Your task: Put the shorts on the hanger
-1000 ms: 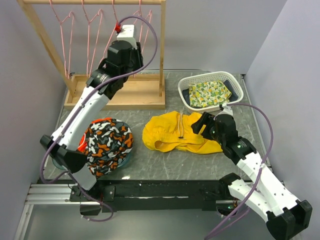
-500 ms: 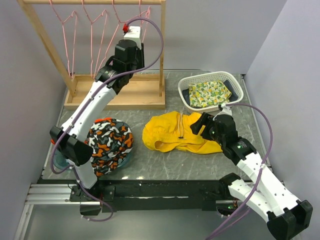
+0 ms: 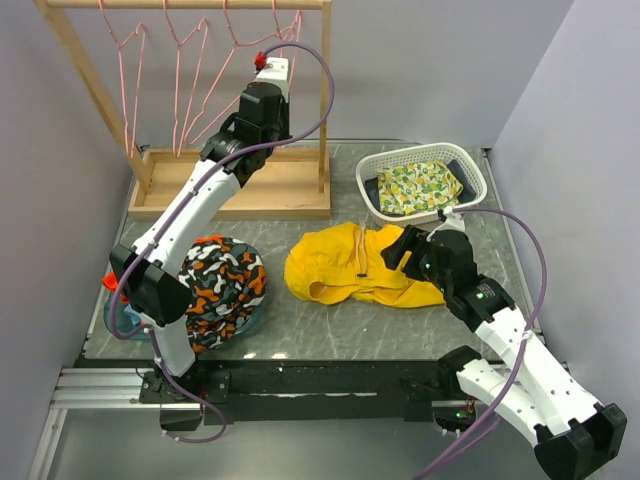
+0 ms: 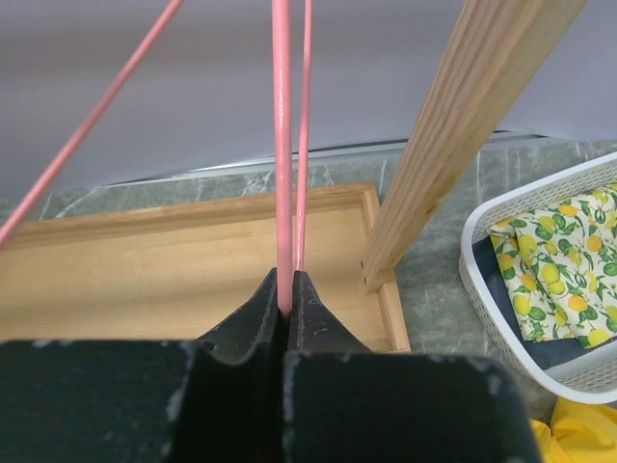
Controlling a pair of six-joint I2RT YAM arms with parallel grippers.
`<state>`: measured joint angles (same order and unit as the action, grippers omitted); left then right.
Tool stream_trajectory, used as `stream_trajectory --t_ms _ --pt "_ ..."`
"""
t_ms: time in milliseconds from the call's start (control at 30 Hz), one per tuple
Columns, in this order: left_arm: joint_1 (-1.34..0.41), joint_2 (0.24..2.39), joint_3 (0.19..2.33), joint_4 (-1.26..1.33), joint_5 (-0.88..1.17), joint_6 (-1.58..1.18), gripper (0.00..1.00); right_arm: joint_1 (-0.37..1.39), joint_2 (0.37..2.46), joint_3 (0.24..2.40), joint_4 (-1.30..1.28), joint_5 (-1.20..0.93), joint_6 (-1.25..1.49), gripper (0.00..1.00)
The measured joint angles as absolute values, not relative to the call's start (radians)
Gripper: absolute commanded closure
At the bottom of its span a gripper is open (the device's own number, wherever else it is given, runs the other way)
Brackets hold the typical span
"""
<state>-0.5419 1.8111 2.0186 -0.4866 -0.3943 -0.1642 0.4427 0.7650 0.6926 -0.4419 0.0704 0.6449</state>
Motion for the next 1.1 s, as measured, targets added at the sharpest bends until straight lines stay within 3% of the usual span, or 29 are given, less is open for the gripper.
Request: stream_trajectory --t_ms 567,867,1100 --pt "-0.542 1.621 1.984 -0.497 -0.4 -0.162 0.99 0.456 0.773 0.693 -0.441 0.067 0.636 0.18" --pt "-0.57 1.459 1.701 -0.503 -0.378 -0.206 0.99 0.486 0.762 0.693 -0.443 0.122 0.635 0.18" --pt "-0.714 1.256 1.448 -0.54 -0.391 -0.253 0.99 0.494 0.672 0.673 -0.472 0.179 0.657 0.21"
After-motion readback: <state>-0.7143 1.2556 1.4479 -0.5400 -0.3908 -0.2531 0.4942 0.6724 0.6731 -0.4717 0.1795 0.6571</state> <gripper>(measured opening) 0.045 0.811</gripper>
